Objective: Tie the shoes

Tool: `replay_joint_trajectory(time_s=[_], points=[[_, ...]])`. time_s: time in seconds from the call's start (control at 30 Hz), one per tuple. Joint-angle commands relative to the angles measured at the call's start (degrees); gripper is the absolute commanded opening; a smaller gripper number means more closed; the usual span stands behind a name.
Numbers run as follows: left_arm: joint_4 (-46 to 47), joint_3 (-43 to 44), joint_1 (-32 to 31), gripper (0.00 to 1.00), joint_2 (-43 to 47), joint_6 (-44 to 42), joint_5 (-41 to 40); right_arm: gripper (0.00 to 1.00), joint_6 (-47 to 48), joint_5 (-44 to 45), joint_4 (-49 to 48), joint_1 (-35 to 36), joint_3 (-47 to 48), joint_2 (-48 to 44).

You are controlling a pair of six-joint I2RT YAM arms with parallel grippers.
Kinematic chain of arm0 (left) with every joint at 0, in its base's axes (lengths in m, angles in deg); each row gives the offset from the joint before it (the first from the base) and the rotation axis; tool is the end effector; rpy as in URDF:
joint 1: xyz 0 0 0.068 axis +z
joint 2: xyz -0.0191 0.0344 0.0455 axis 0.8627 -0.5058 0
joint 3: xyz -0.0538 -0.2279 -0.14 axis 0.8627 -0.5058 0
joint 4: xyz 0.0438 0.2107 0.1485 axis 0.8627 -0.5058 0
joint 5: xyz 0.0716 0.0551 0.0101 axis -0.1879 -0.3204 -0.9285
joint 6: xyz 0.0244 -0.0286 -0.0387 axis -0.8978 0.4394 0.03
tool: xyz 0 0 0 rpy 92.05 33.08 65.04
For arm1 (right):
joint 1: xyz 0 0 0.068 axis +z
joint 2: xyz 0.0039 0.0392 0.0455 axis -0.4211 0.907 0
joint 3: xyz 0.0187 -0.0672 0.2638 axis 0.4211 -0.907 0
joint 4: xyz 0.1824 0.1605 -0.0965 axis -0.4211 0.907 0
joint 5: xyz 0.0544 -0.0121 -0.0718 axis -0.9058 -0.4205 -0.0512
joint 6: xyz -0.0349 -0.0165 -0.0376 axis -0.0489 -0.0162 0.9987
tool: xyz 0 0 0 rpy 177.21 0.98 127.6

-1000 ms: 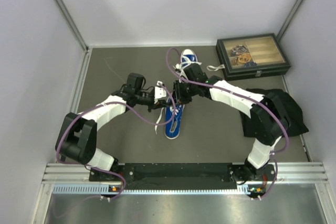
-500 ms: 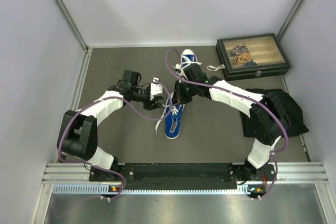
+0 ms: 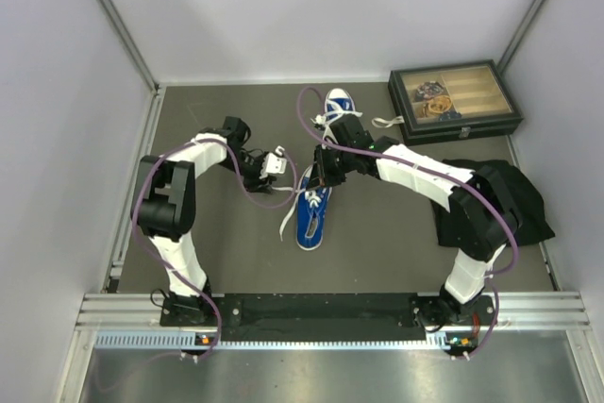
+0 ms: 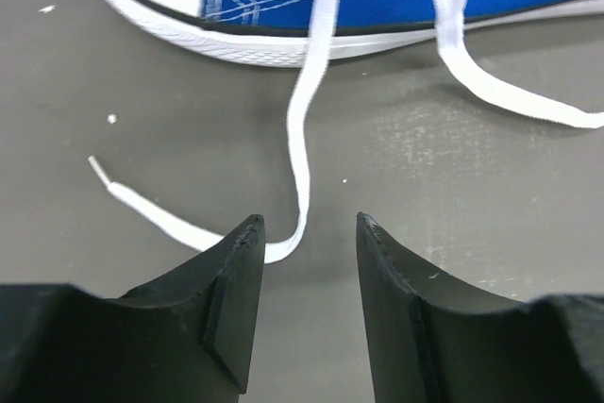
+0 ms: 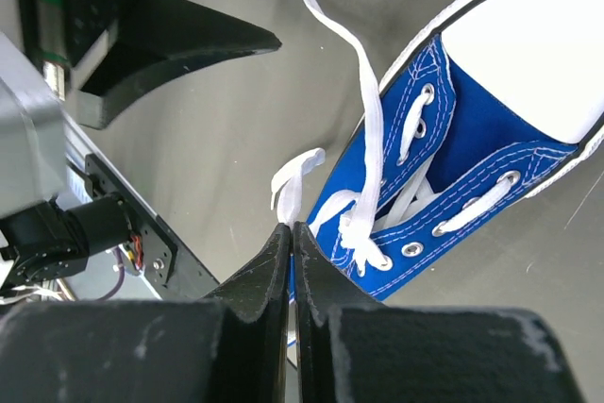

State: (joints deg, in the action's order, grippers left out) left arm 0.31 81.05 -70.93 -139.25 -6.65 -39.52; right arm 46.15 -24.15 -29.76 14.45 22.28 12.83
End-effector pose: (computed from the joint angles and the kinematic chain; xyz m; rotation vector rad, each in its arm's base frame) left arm 0.3377 -0.0937 0.1733 1.8803 1.5508 -0.6905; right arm 0.2885 0.2550 0.2373 -0.3950 2.5635 1.0200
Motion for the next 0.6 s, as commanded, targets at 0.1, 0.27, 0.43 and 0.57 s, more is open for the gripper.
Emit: replay_joint_trajectory(time_s=[0.1, 0.27, 0.43, 0.57], points=[[-2.68, 2.15, -2.48, 0.48, -2.20, -6.99, -1.02, 0.00, -0.09, 0.61, -0.40, 0.37, 1.48, 0.26], [-1.63, 2.50, -4.60, 0.43, -4.13, -6.99, -3.83, 0.00, -0.26, 0.61, -0.23, 0.37, 1.74, 0.43], [-3.64, 3.64, -4.77, 0.13, -4.76, -6.46, -6.03, 0.00, -0.18, 0.79, -0.14, 0.37, 1.74, 0.34], [-6.10, 1.98, -4.51, 0.00, -1.16, -6.81, -4.72, 0.00, -0.18, 1.22, -0.40, 0.37, 1.57, 0.35]])
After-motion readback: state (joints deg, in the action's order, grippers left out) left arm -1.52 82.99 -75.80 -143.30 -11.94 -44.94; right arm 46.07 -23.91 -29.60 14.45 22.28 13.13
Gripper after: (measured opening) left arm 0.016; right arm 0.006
